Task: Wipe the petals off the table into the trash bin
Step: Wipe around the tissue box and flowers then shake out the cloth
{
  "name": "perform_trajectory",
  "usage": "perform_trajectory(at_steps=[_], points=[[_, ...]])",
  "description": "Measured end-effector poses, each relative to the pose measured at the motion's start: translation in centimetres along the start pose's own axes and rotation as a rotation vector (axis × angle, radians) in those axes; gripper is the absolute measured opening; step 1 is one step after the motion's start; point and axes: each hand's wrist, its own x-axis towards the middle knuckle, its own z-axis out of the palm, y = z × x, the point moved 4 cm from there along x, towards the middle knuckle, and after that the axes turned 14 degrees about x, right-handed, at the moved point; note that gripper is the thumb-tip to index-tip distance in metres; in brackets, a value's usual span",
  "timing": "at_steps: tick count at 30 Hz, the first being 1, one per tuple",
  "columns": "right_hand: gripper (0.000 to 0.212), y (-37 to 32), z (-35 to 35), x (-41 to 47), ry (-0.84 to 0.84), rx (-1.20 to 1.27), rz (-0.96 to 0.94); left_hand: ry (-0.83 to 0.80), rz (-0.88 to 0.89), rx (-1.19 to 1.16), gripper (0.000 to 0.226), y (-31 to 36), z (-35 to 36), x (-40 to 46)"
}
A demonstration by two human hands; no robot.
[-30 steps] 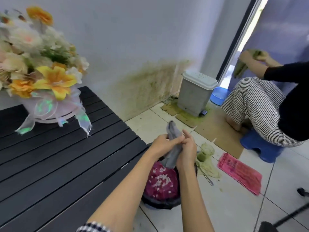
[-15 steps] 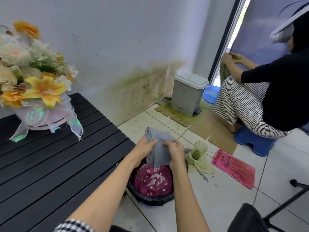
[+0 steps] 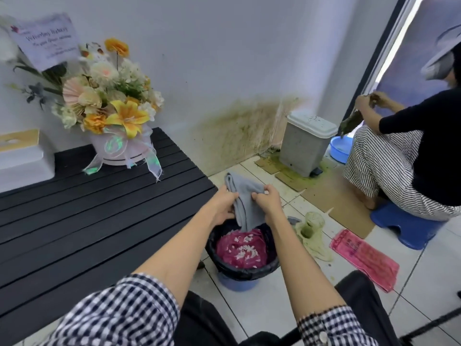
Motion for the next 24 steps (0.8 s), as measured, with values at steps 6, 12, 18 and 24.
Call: perform_trajectory(at_steps=[6, 12, 18, 24], points=[[0.011, -0.7, -0.9, 0.7, 0.027, 0.035, -0.031, -0.014, 0.043, -0.010, 0.055, 0.3, 1.2, 2.9], [0.019, -0.3, -0.9, 1.4, 0.013, 0.245, 0.013, 0.045, 0.069, 0.028, 0.026, -0.4, 0.7, 3.9], [0.015, 0.6, -0.5, 1.8, 0.037, 0.479, 0.152, 0.123, -0.041, 0.161, 0.029, -0.7, -0.9, 5.5], [0.024, -1.2, -0.3, 1.9, -0.114, 0.388, 0.172, 0.065, 0.018, 0.164, 0.034, -0.1, -2.7, 4.9]])
